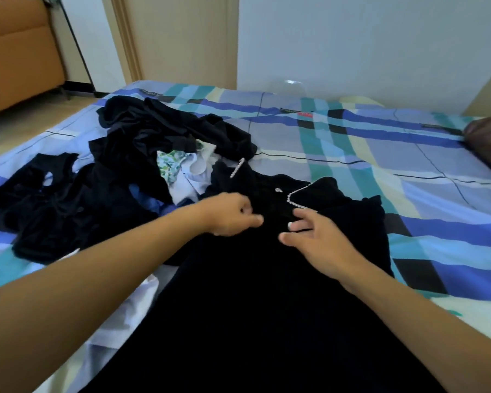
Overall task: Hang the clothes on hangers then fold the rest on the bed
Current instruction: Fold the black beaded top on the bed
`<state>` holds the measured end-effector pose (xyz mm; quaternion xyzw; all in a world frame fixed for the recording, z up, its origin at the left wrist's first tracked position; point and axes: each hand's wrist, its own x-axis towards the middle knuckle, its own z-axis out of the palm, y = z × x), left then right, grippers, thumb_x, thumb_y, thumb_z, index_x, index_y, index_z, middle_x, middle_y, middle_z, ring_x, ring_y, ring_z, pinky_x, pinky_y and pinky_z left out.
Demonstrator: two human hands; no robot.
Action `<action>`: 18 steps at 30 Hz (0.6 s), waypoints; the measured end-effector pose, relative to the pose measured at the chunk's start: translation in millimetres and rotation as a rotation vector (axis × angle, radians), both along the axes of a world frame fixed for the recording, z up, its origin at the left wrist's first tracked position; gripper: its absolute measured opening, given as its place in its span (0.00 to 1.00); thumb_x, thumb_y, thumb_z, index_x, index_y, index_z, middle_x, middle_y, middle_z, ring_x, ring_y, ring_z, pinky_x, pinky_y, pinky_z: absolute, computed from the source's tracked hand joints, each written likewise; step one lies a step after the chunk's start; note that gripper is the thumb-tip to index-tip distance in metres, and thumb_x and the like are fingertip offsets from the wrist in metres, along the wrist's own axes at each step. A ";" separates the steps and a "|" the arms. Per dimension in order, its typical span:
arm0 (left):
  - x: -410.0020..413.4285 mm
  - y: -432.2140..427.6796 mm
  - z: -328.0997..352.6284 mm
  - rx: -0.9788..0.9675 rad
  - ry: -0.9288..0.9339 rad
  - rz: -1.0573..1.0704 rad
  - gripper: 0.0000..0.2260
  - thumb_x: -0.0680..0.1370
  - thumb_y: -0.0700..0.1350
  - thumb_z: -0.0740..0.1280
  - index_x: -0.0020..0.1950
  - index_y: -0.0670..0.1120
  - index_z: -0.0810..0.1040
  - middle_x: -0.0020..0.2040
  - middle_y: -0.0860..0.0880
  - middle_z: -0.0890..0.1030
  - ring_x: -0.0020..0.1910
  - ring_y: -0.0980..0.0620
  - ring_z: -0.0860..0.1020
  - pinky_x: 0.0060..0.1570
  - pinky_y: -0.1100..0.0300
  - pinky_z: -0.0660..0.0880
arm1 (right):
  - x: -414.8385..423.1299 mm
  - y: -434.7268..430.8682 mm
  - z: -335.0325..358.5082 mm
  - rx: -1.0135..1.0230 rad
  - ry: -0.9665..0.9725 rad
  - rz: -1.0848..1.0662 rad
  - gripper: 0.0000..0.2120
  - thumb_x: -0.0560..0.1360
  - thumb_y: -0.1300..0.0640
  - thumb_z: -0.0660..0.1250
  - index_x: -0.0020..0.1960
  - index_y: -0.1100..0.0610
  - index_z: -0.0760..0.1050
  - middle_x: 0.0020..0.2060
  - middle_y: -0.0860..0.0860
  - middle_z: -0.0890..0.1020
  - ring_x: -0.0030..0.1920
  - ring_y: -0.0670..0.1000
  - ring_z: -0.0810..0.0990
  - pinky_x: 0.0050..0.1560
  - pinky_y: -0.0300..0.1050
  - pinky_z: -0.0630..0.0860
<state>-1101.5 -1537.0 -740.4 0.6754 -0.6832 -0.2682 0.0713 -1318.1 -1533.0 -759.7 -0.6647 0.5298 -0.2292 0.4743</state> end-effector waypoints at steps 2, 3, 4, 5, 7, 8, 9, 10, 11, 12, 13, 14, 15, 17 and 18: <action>4.2 -3.6 -22.8 -0.011 -0.162 -0.015 0.14 0.77 0.61 0.66 0.51 0.51 0.79 0.48 0.49 0.83 0.49 0.46 0.81 0.54 0.49 0.78 | -38.7 -18.2 -1.6 -0.145 0.115 -0.098 0.30 0.73 0.58 0.77 0.72 0.52 0.71 0.55 0.48 0.79 0.52 0.47 0.82 0.53 0.39 0.78; 5.0 -5.9 -28.8 -0.059 -0.167 0.017 0.12 0.76 0.61 0.66 0.48 0.54 0.79 0.48 0.50 0.82 0.50 0.45 0.81 0.54 0.48 0.78 | -55.6 -30.4 -1.9 -0.234 0.185 -0.122 0.30 0.72 0.58 0.77 0.71 0.52 0.72 0.54 0.48 0.79 0.53 0.48 0.81 0.56 0.43 0.78; 6.8 -8.9 -31.8 -0.145 -0.158 0.061 0.11 0.75 0.61 0.65 0.46 0.55 0.78 0.47 0.50 0.82 0.49 0.45 0.81 0.53 0.48 0.78 | -69.0 -42.5 0.1 -0.310 0.260 -0.116 0.30 0.71 0.59 0.78 0.71 0.52 0.72 0.56 0.49 0.78 0.56 0.49 0.80 0.59 0.44 0.76; 7.9 -14.3 -33.4 -0.255 -0.143 0.094 0.10 0.73 0.60 0.64 0.44 0.55 0.77 0.45 0.51 0.82 0.47 0.45 0.81 0.50 0.48 0.79 | -80.1 -55.4 2.9 -0.357 0.341 -0.081 0.32 0.71 0.60 0.78 0.72 0.52 0.70 0.59 0.51 0.76 0.60 0.51 0.78 0.60 0.44 0.73; 8.4 -28.0 -32.1 -0.464 -0.138 0.110 0.07 0.74 0.55 0.66 0.45 0.53 0.77 0.43 0.51 0.79 0.47 0.45 0.79 0.48 0.48 0.78 | -93.4 -82.6 8.3 -0.381 0.533 0.051 0.40 0.70 0.58 0.79 0.77 0.51 0.64 0.67 0.55 0.70 0.68 0.56 0.73 0.65 0.48 0.70; 9.0 -36.9 -29.3 -0.525 -0.180 0.076 0.08 0.74 0.53 0.68 0.49 0.50 0.77 0.46 0.50 0.78 0.50 0.45 0.78 0.49 0.48 0.76 | -96.1 -96.7 10.4 -0.387 0.664 0.130 0.45 0.69 0.56 0.80 0.79 0.50 0.59 0.71 0.56 0.66 0.71 0.59 0.70 0.69 0.51 0.69; 9.4 -46.5 -25.8 -0.540 -0.273 0.024 0.13 0.74 0.55 0.69 0.54 0.49 0.77 0.50 0.48 0.77 0.54 0.44 0.75 0.54 0.48 0.74 | -97.0 -110.9 10.0 -0.397 0.803 0.207 0.50 0.68 0.52 0.81 0.81 0.50 0.54 0.75 0.56 0.62 0.73 0.60 0.66 0.72 0.55 0.66; 10.1 -54.4 -22.3 -0.516 -0.414 -0.028 0.20 0.74 0.59 0.70 0.60 0.48 0.75 0.56 0.47 0.75 0.59 0.43 0.72 0.60 0.48 0.71 | -95.2 -122.6 8.9 -0.402 0.924 0.270 0.55 0.67 0.48 0.81 0.82 0.50 0.50 0.78 0.57 0.58 0.76 0.61 0.62 0.74 0.57 0.63; 10.3 -63.6 -19.8 -0.467 -0.560 -0.072 0.28 0.73 0.64 0.69 0.65 0.48 0.73 0.61 0.46 0.73 0.63 0.42 0.70 0.64 0.48 0.67 | -93.0 -134.3 6.3 -0.383 1.004 0.304 0.59 0.66 0.44 0.81 0.83 0.51 0.46 0.79 0.57 0.55 0.78 0.62 0.59 0.76 0.58 0.60; 10.9 -72.3 -18.7 -0.406 -0.668 -0.097 0.35 0.72 0.68 0.68 0.70 0.48 0.69 0.66 0.45 0.70 0.67 0.41 0.67 0.67 0.47 0.64 | -90.5 -144.3 4.3 -0.341 1.031 0.316 0.61 0.65 0.42 0.81 0.83 0.52 0.43 0.80 0.58 0.55 0.78 0.62 0.59 0.77 0.59 0.59; 11.2 -79.5 -18.4 -0.330 -0.734 -0.108 0.41 0.71 0.70 0.68 0.74 0.47 0.65 0.69 0.43 0.68 0.69 0.40 0.66 0.69 0.47 0.63 | -87.9 -153.0 2.0 -0.271 1.007 0.315 0.63 0.64 0.41 0.81 0.82 0.52 0.40 0.80 0.58 0.56 0.77 0.63 0.60 0.76 0.60 0.60; 11.1 -86.1 -18.8 -0.247 -0.767 -0.111 0.46 0.70 0.72 0.68 0.77 0.45 0.60 0.72 0.42 0.66 0.71 0.39 0.66 0.70 0.47 0.63 | -85.1 -159.4 -0.1 -0.193 0.953 0.304 0.65 0.64 0.42 0.82 0.82 0.53 0.39 0.79 0.59 0.59 0.76 0.63 0.63 0.75 0.61 0.63; 10.4 -92.6 -18.7 -0.164 -0.777 -0.107 0.50 0.69 0.72 0.69 0.79 0.44 0.55 0.73 0.40 0.65 0.72 0.38 0.66 0.70 0.47 0.64 | -82.8 -165.4 -3.4 -0.126 0.900 0.291 0.66 0.63 0.44 0.83 0.82 0.53 0.38 0.77 0.59 0.62 0.74 0.63 0.66 0.73 0.60 0.66; 6.5 -103.7 -17.4 -0.014 -0.719 -0.057 0.57 0.66 0.70 0.73 0.81 0.43 0.47 0.75 0.38 0.63 0.71 0.37 0.68 0.67 0.47 0.68 | -77.2 -172.5 -7.6 -0.064 0.848 0.269 0.64 0.63 0.48 0.84 0.81 0.56 0.40 0.74 0.58 0.67 0.71 0.63 0.70 0.70 0.58 0.70; 3.2 -108.5 -15.0 0.047 -0.662 -0.016 0.59 0.65 0.69 0.76 0.81 0.42 0.46 0.75 0.38 0.64 0.71 0.37 0.69 0.66 0.48 0.70 | -74.7 -174.7 -8.3 -0.048 0.837 0.251 0.60 0.63 0.49 0.84 0.80 0.58 0.47 0.72 0.58 0.70 0.68 0.63 0.73 0.68 0.58 0.72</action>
